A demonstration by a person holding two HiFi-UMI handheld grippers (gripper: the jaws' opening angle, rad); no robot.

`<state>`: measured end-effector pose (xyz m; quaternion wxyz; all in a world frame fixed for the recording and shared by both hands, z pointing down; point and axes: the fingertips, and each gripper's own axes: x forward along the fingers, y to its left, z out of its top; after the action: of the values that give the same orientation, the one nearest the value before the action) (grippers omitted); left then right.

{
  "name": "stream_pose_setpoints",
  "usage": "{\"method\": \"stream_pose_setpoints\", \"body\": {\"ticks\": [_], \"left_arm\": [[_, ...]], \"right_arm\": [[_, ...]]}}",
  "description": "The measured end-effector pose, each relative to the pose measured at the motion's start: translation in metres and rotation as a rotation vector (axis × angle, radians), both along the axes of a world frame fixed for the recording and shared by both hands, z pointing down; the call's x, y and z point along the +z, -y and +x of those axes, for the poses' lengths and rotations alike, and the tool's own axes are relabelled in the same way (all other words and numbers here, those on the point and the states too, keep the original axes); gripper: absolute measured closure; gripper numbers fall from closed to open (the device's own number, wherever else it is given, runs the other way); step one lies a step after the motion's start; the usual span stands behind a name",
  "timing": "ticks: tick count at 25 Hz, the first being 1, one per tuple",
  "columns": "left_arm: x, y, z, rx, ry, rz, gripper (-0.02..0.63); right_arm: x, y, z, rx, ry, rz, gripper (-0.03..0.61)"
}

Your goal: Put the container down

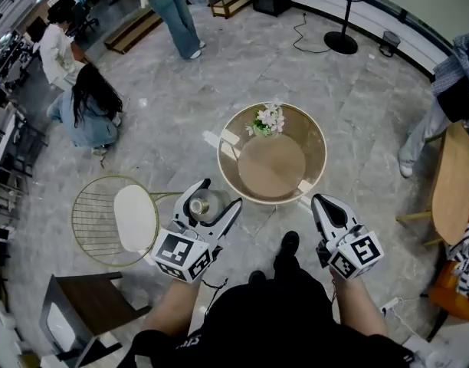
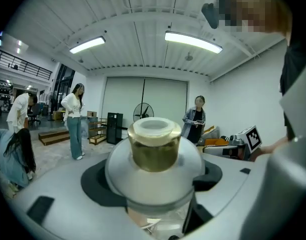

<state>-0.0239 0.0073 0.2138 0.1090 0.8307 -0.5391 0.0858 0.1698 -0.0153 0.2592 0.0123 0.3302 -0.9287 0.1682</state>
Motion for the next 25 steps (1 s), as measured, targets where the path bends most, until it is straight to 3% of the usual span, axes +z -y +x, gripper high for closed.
{"method": "stream_pose_setpoints", "body": {"ticks": [6, 12, 25], "left_arm": [[-0.007, 0.069, 0.003, -0.031, 0.024, 0.015, 0.279], [0.009, 0.113, -0.016, 0.001, 0.014, 0.001, 0.279], [0.066, 0.162, -0.11, 0.224, 0.067, -0.029, 0.279]], "right_arm": [[0.0, 0.079, -0.008, -0.057, 0.023, 0.012, 0.565], [0.006, 0.113, -0.039, -0.062, 0.009, 0.0, 0.565], [0.045, 0.114, -0.147, 0.136, -0.051, -0.085, 0.565]]}}
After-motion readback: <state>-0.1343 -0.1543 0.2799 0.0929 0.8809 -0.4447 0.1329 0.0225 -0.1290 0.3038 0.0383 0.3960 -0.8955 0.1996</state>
